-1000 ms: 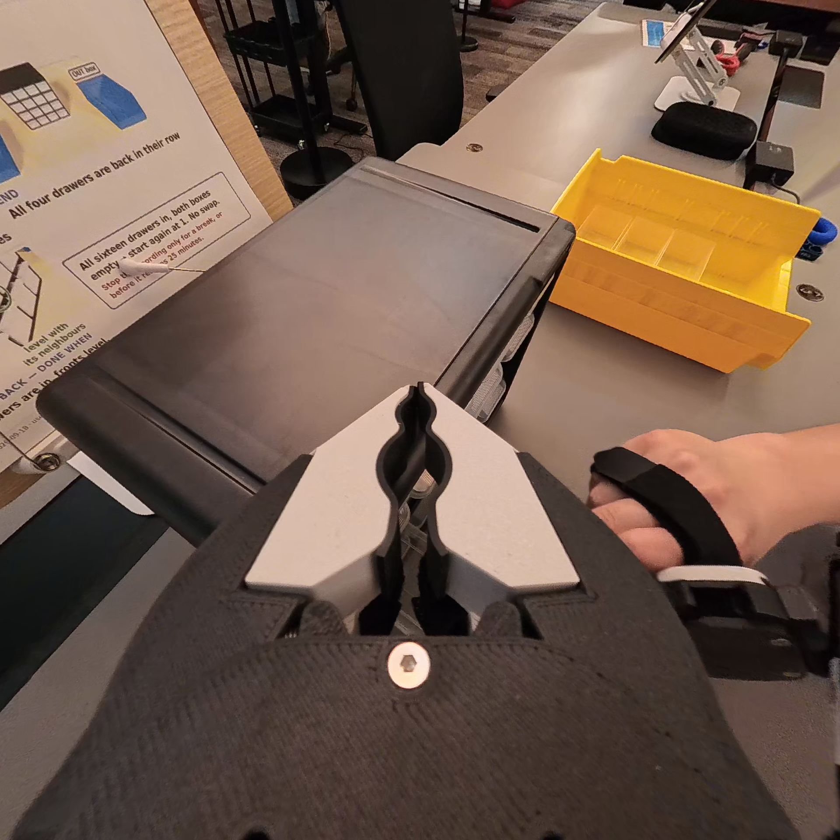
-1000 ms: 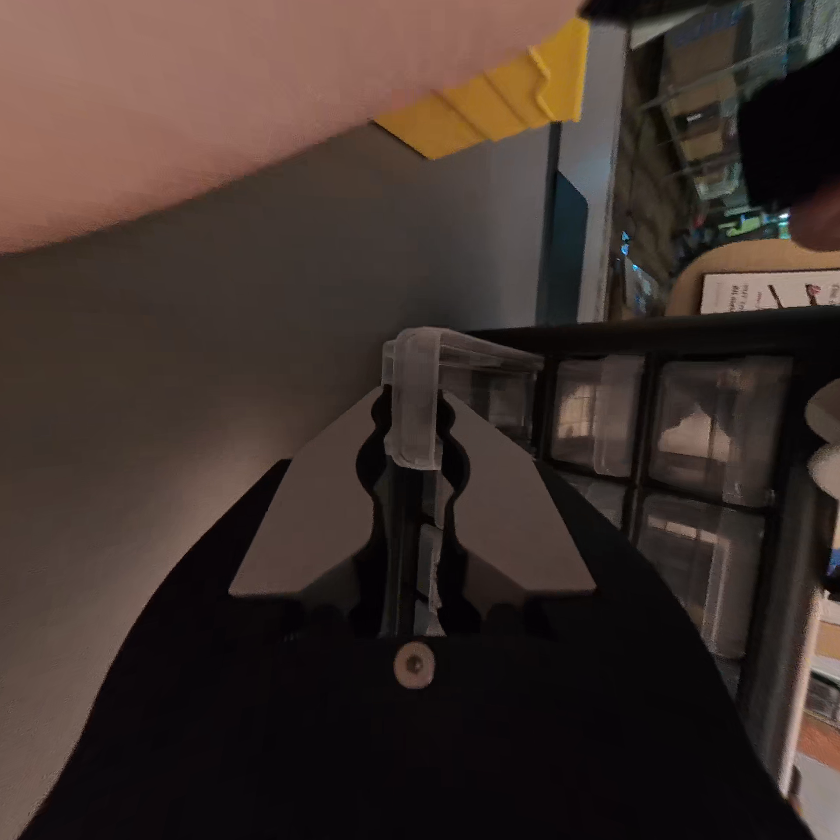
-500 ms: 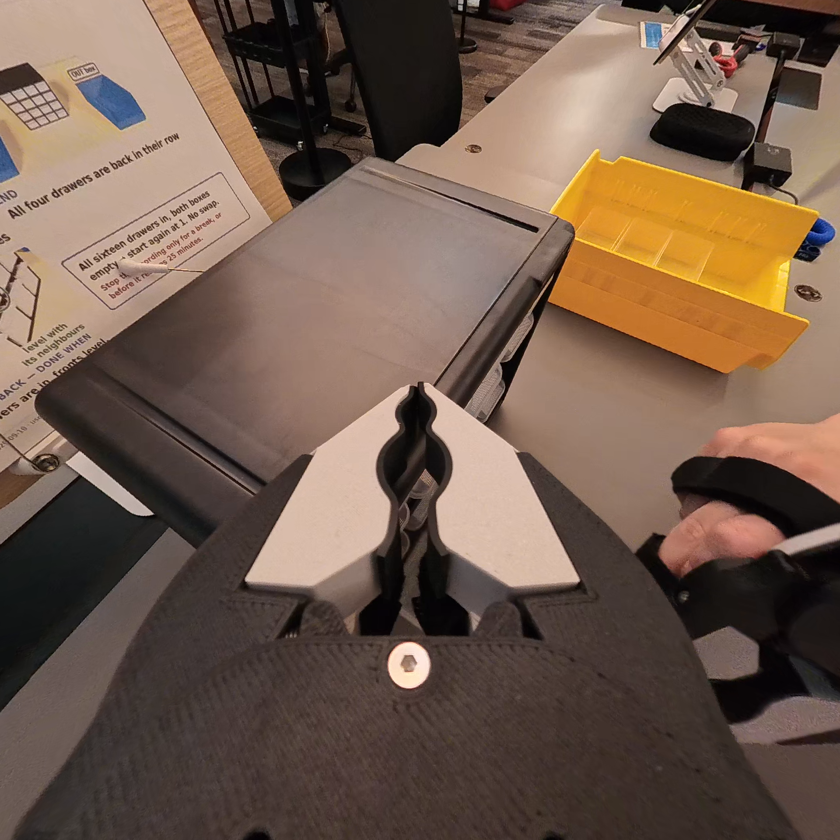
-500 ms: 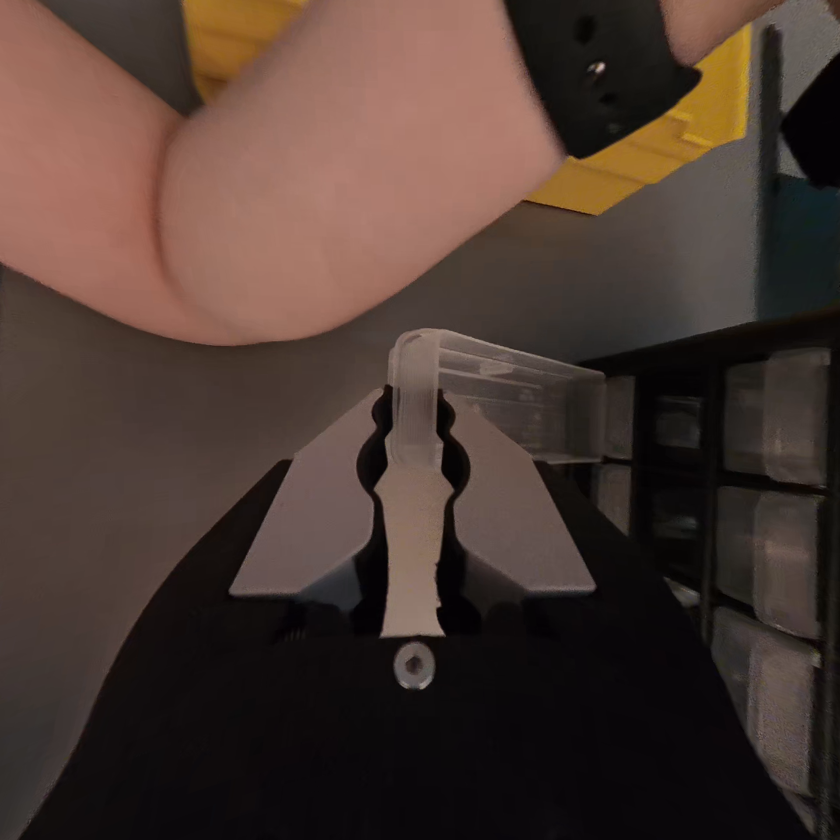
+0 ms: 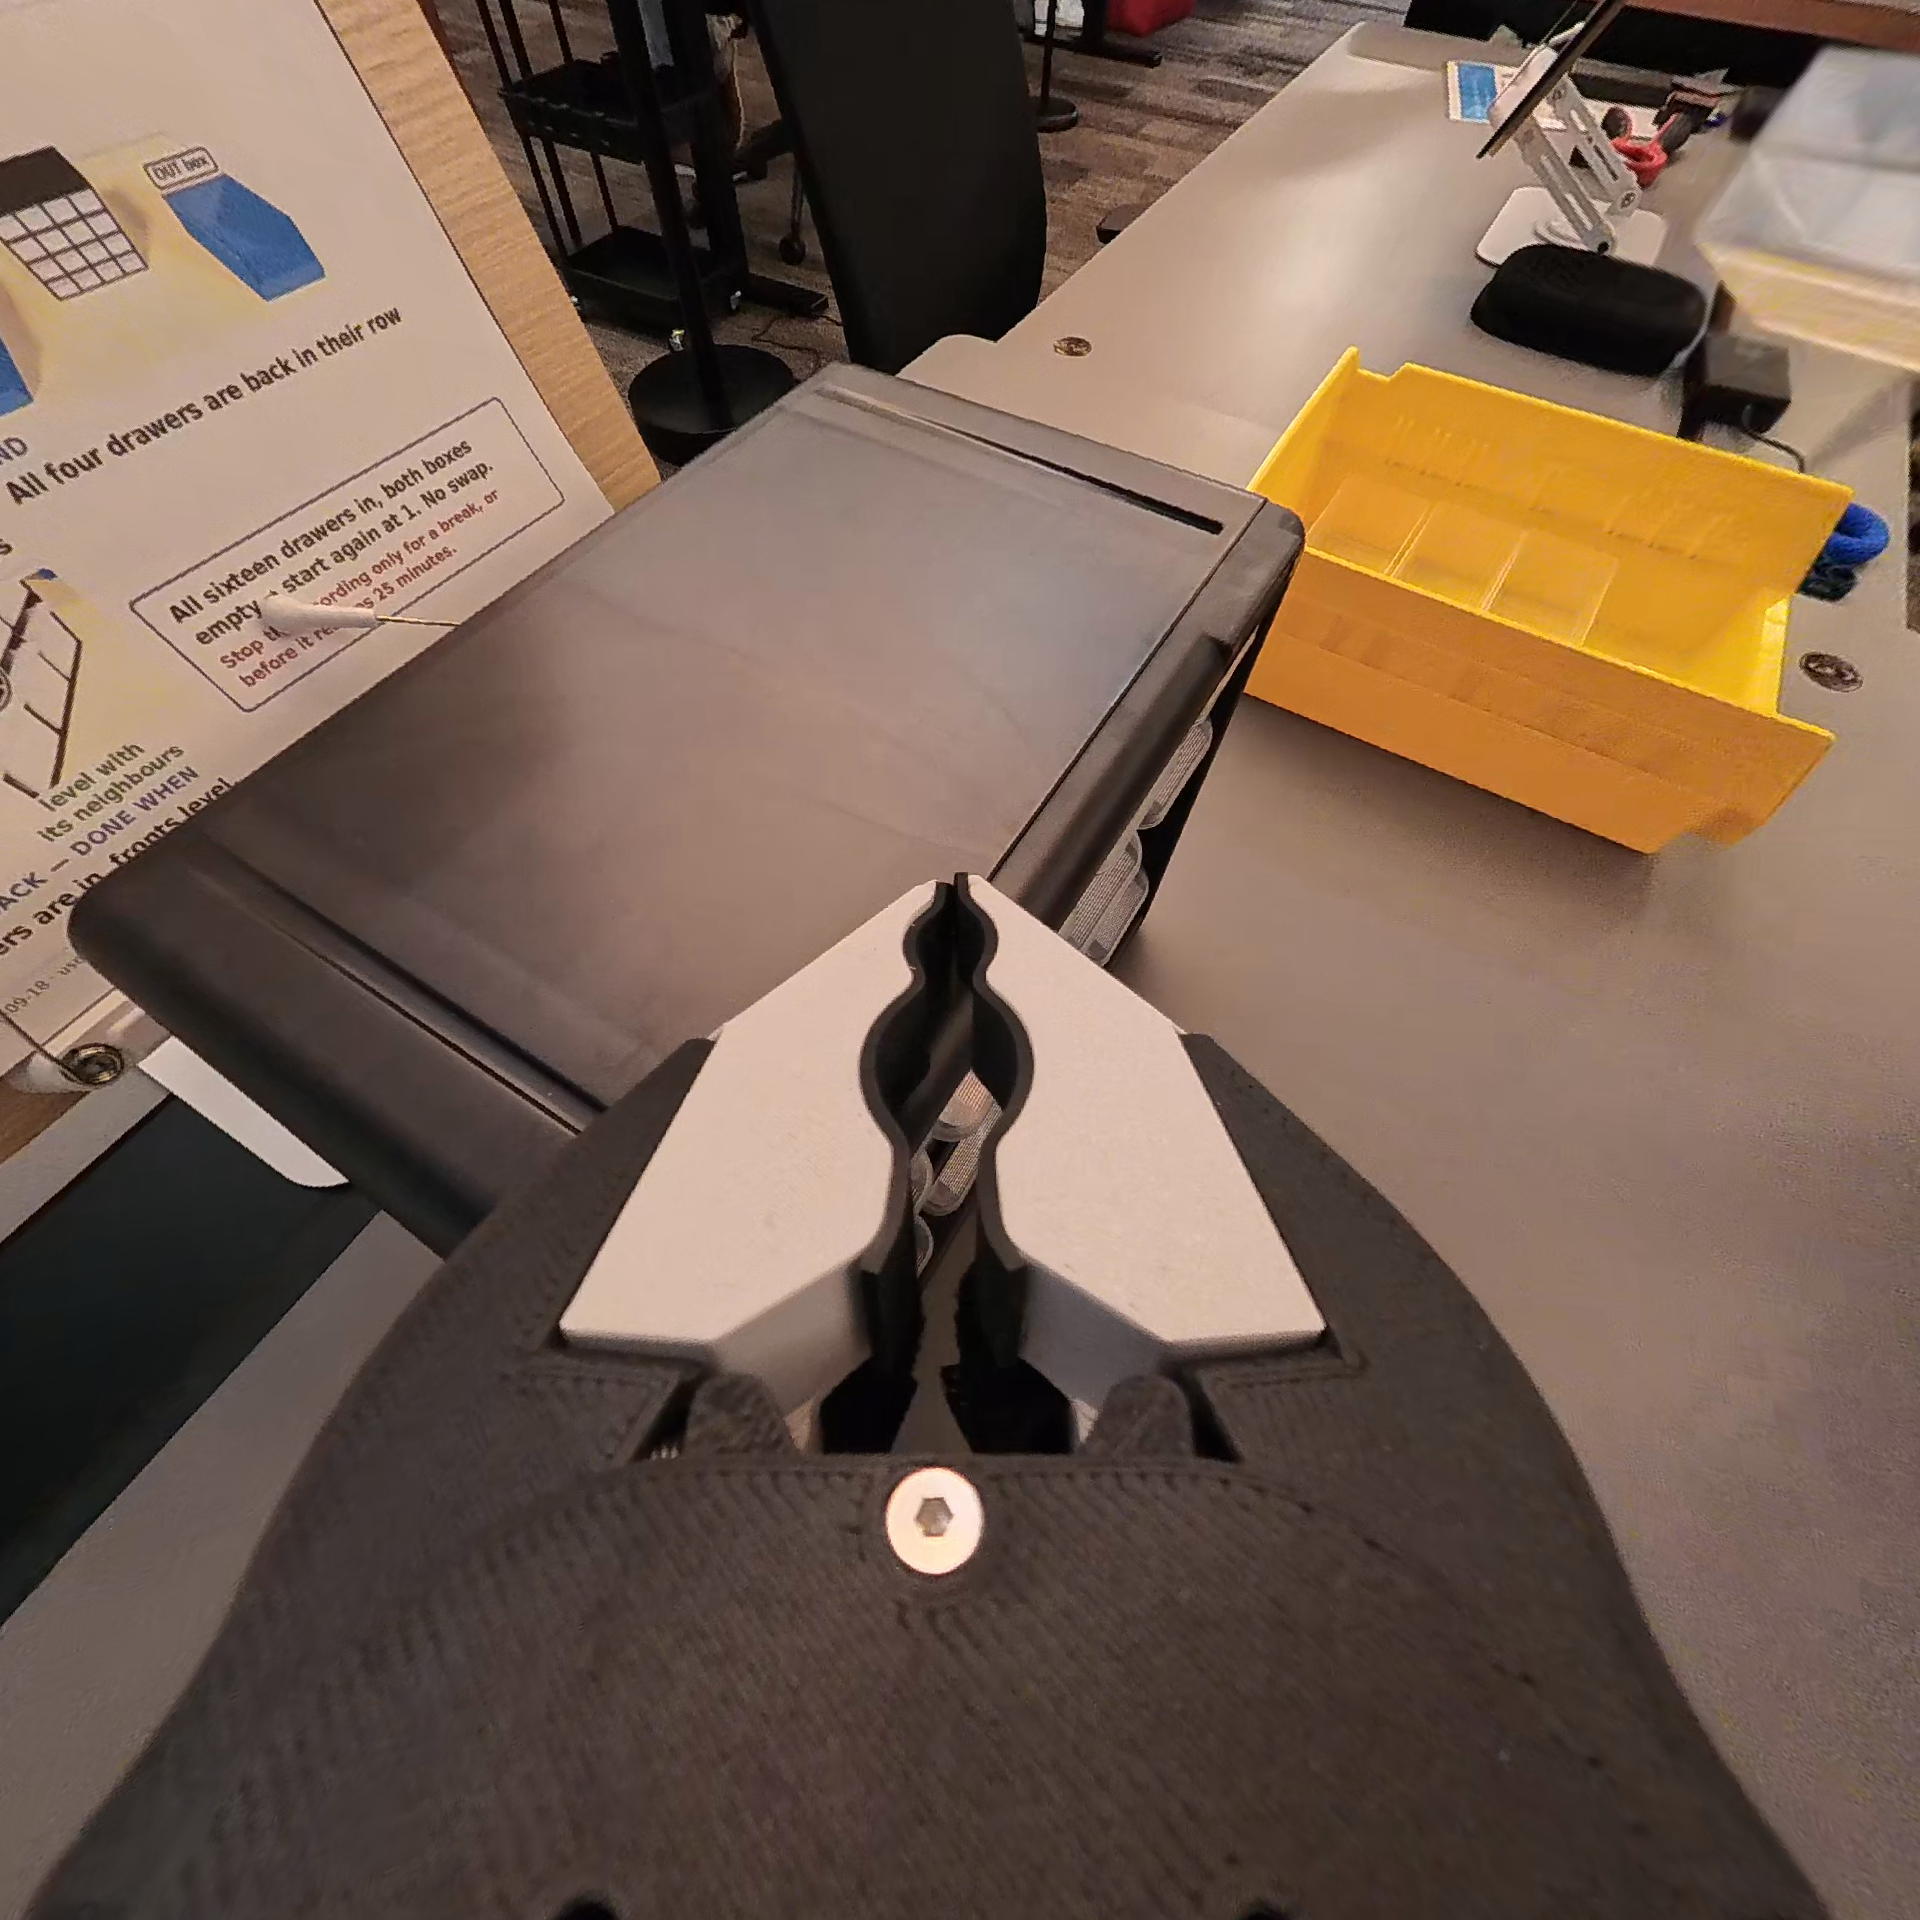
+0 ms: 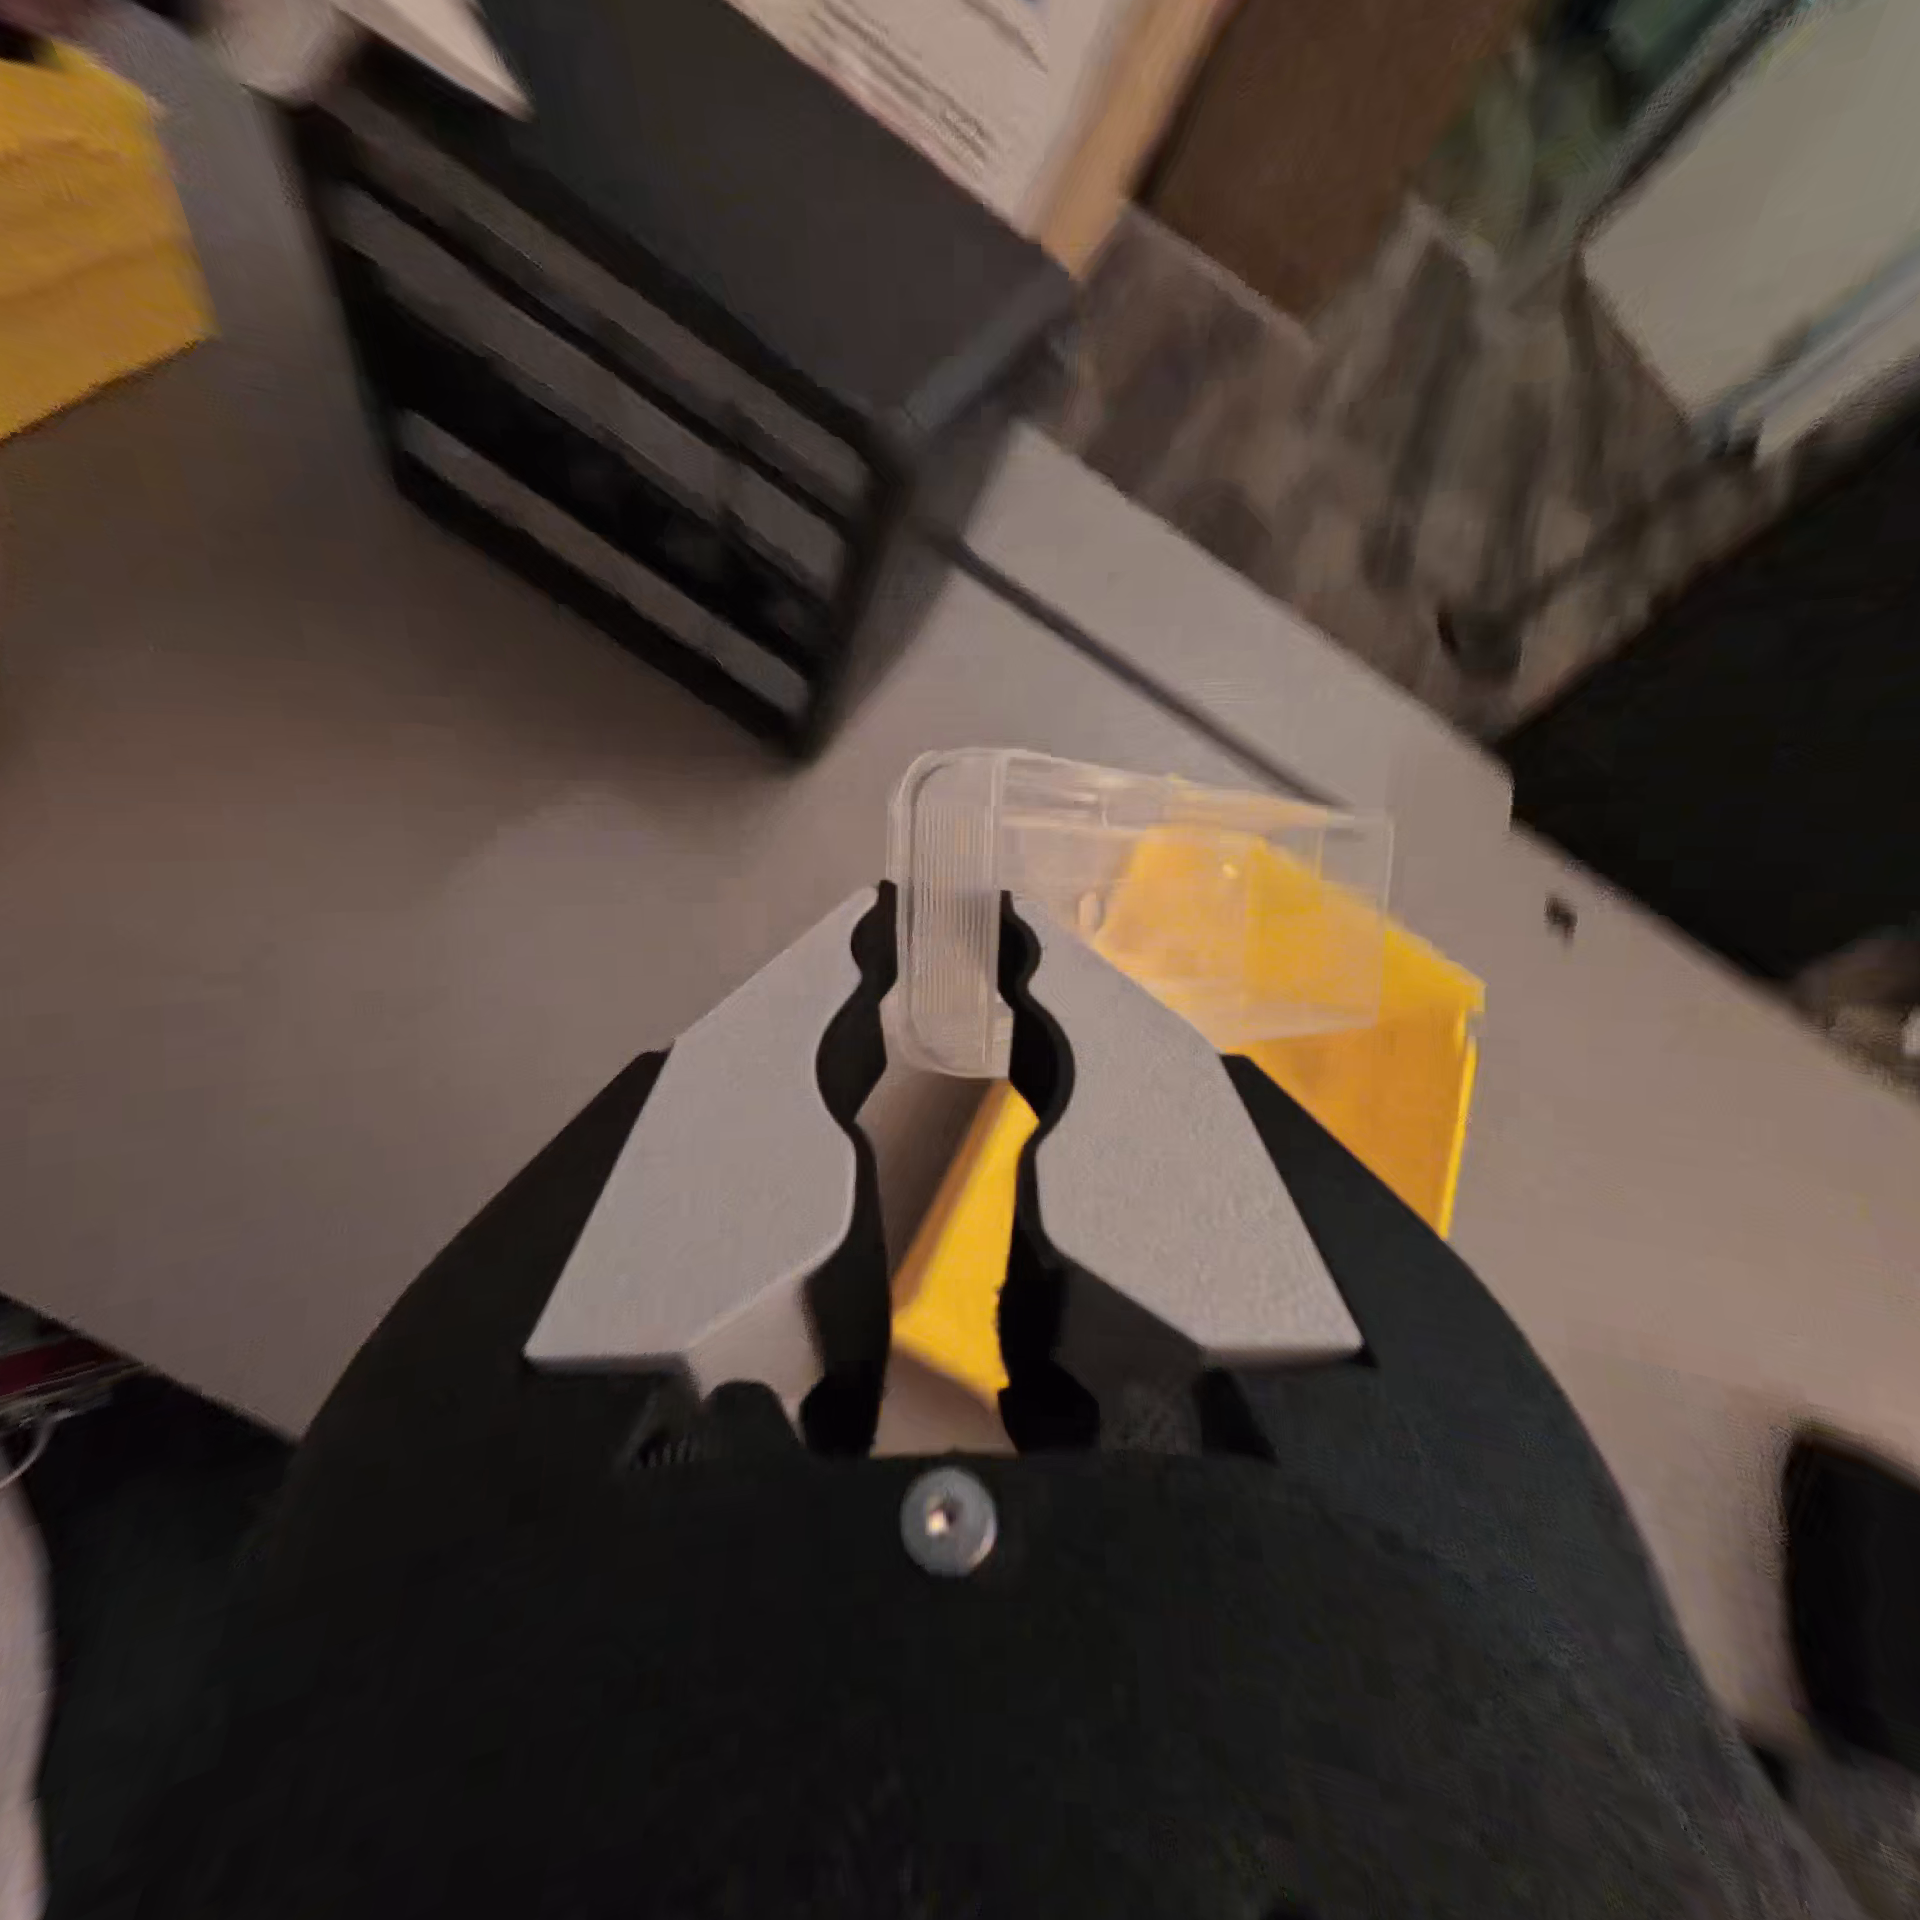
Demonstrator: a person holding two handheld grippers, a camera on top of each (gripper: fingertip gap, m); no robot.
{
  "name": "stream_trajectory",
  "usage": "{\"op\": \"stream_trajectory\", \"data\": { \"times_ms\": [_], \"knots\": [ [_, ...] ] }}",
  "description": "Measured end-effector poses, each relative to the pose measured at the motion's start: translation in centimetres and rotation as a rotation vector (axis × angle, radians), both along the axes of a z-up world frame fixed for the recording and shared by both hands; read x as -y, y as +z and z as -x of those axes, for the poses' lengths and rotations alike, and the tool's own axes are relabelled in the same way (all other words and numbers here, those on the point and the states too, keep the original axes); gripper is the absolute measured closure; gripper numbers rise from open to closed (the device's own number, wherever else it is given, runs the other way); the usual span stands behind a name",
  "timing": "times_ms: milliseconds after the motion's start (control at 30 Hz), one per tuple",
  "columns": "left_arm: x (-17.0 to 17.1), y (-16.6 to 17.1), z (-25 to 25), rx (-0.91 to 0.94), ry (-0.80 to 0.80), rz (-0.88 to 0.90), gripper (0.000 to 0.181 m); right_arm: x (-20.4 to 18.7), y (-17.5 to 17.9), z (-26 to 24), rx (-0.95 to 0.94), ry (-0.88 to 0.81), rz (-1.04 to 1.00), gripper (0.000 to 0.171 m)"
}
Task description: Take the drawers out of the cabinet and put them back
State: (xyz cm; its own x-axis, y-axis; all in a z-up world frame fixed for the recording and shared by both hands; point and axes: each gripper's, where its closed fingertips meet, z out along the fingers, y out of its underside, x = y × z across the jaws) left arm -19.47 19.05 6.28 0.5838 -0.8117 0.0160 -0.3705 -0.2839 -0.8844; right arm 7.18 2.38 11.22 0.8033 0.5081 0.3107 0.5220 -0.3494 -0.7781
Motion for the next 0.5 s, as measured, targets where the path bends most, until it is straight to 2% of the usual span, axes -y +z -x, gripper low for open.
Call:
{"op": "stream_trajectory", "data": {
  "times_ms": [67,167,300,500],
  "knots": [
    [0.0,0.0,0.0,0.004,-0.004,0.004,0.181,0.4,-2.7,-4.8,-0.048,-0.102,0.068,0.155],
    [0.0,0.0,0.0,0.005,-0.006,0.003,0.181,0.7,-9.0,-9.5,-0.015,-0.251,0.167,0.155],
    [0.0,0.0,0.0,0.005,-0.005,0.002,0.181,0.4,-15.9,-11.7,0.045,-0.331,0.246,0.155],
    [0.0,0.0,0.0,0.005,-0.005,0.003,0.181,-0.9,-21.8,-13.1,0.095,-0.397,0.34,0.155]
  ]
}}
